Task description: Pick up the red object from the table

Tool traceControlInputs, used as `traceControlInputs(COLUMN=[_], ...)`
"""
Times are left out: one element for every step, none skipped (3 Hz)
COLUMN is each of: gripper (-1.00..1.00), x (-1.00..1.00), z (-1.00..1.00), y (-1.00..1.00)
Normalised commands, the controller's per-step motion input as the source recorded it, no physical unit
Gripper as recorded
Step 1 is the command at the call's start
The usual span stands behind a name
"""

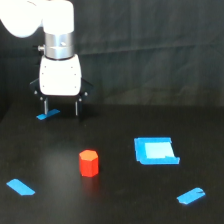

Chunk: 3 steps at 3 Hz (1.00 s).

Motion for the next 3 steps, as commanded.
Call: traceControlInputs(gripper=[1.00,0.94,0.97], x=[0.80,0.76,0.61], z=[-0.02,0.12,0.28], y=[-0.74,-0.72,-0.80])
